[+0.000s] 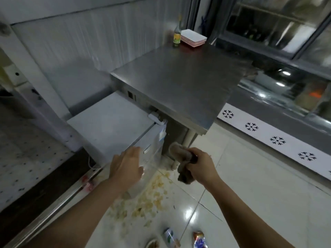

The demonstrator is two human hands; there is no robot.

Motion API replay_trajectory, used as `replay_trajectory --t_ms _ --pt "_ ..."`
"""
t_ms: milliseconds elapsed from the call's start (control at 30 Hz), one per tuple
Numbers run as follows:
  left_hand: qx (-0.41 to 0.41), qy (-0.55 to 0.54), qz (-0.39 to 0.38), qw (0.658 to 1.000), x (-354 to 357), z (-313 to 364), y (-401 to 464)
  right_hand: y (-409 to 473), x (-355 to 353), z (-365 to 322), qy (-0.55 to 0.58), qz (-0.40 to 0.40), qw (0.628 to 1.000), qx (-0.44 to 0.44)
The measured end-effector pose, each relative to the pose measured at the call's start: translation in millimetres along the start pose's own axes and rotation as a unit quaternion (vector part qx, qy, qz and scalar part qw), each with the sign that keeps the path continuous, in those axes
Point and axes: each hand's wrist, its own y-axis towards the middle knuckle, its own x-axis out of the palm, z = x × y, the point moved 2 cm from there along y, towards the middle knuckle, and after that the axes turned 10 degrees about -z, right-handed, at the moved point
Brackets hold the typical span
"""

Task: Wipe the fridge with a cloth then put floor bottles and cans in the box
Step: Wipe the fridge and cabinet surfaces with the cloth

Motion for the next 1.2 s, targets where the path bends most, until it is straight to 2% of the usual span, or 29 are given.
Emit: replay_trajectory --t_ms 200,333,467,567,667,800,933,1133,1200 --pt "-0.085 -0.033 0.005 0.996 -4.5 -25.5 7.7 45.6 8.4 -27.2 -0.006 -0.090 0.994 -0.058" --pt "-0.125 -0.070 0.024 0.989 -0.9 -36.1 8.8 76.5 15.6 -41.0 -0.054 -0.134 0.987 -0.073" --pt "-0.190 -0.095 0.042 0.976 9.0 -34.5 6.5 104.6 24.2 -48.4 -0.111 -0.164 0.971 -0.133" --pt "-0.257 -0.118 0.060 0.957 16.4 -24.7 4.3 124.5 27.8 -47.4 -0.100 -0.207 0.958 -0.169" --pt "-0.344 -0.155 0.097 0.921 25.2 -5.4 -1.2 142.9 30.6 -36.3 -0.085 -0.259 0.943 -0.192" --pt "-0.423 -0.171 0.121 0.882 41.9 25.6 -2.8 156.0 43.1 -15.5 -0.184 -0.283 0.906 -0.255" --pt "-0.459 -0.192 0.123 0.859 60.7 39.1 3.4 154.2 68.4 -1.2 -0.218 -0.272 0.872 -0.343" --pt "-0.454 -0.193 0.178 0.851 90.1 17.3 11.8 156.7 138.9 -5.4 -0.241 -0.179 0.825 -0.479" --pt "-0.454 -0.180 0.189 0.852 104.7 5.2 12.0 157.1 168.1 -4.4 -0.266 -0.159 0.798 -0.517"
